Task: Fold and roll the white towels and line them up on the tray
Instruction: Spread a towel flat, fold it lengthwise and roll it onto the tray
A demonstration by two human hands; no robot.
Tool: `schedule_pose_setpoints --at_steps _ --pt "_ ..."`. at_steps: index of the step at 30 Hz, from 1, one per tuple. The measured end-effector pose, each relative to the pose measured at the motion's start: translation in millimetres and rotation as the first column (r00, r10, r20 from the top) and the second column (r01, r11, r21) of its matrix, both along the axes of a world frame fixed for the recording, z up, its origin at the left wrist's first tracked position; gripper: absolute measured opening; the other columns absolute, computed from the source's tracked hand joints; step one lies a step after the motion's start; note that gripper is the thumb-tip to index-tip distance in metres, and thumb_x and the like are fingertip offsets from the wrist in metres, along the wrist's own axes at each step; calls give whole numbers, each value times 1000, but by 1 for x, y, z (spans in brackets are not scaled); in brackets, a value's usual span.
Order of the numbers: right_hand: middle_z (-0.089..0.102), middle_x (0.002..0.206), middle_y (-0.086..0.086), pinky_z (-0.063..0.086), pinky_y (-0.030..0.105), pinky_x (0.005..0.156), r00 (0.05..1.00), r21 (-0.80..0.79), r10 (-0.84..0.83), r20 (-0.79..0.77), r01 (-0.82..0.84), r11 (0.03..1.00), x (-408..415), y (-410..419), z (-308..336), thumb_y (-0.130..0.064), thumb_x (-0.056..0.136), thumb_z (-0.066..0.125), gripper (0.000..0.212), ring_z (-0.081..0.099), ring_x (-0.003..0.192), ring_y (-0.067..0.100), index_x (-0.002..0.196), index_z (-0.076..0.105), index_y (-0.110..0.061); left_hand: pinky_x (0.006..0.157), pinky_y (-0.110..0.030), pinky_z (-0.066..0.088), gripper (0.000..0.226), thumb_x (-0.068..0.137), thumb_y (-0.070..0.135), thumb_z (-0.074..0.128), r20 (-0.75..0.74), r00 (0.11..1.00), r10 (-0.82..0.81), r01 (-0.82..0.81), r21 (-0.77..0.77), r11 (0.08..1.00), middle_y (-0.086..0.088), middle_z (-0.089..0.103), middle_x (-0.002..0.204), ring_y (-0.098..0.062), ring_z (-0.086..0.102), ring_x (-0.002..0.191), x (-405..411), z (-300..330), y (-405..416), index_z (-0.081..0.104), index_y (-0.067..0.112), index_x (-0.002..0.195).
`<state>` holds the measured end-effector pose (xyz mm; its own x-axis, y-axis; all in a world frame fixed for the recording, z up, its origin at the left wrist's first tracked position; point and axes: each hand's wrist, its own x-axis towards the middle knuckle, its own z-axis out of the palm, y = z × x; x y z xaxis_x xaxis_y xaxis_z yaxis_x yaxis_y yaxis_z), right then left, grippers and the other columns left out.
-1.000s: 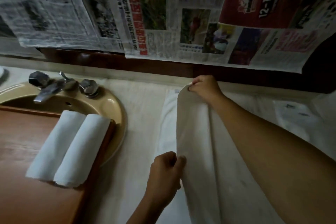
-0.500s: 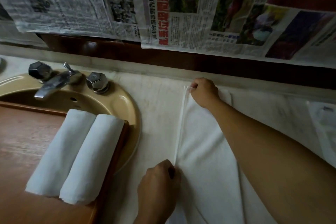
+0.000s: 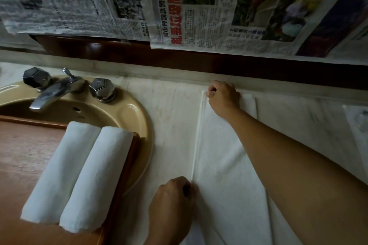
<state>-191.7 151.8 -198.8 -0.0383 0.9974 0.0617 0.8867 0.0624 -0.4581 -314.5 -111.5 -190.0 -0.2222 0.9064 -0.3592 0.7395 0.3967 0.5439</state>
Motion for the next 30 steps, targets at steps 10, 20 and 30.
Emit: schedule_pose_setpoints --at_steps 10,20,30 --pt "62 126 -1 33 37 97 998 39 23 -64 -21 999 21 -19 14 -23 98 54 23 51 119 23 119 63 -21 65 -28 54 22 97 42 49 -312 931 -189 234 112 966 5 59 85 -11 57 73 -1 28 79 59 23 93" --pt "-3 166 0 12 42 120 930 -152 111 349 -61 986 89 -78 -23 -58 99 9 70 -2 152 15 158 6 -20 121 -42 -10 71 99 64 1 -442 694 -568 649 43 760 0 -24 163 -17 -20 150 15 -35 184 -15 24 157" --pt "9 166 2 19 46 116 921 -115 166 352 -133 984 95 -140 -23 -58 97 13 73 8 152 17 157 20 -17 121 -46 -8 79 90 64 -14 -472 658 -586 666 3 746 1 -20 164 -17 -14 153 16 -21 108 -12 23 158"
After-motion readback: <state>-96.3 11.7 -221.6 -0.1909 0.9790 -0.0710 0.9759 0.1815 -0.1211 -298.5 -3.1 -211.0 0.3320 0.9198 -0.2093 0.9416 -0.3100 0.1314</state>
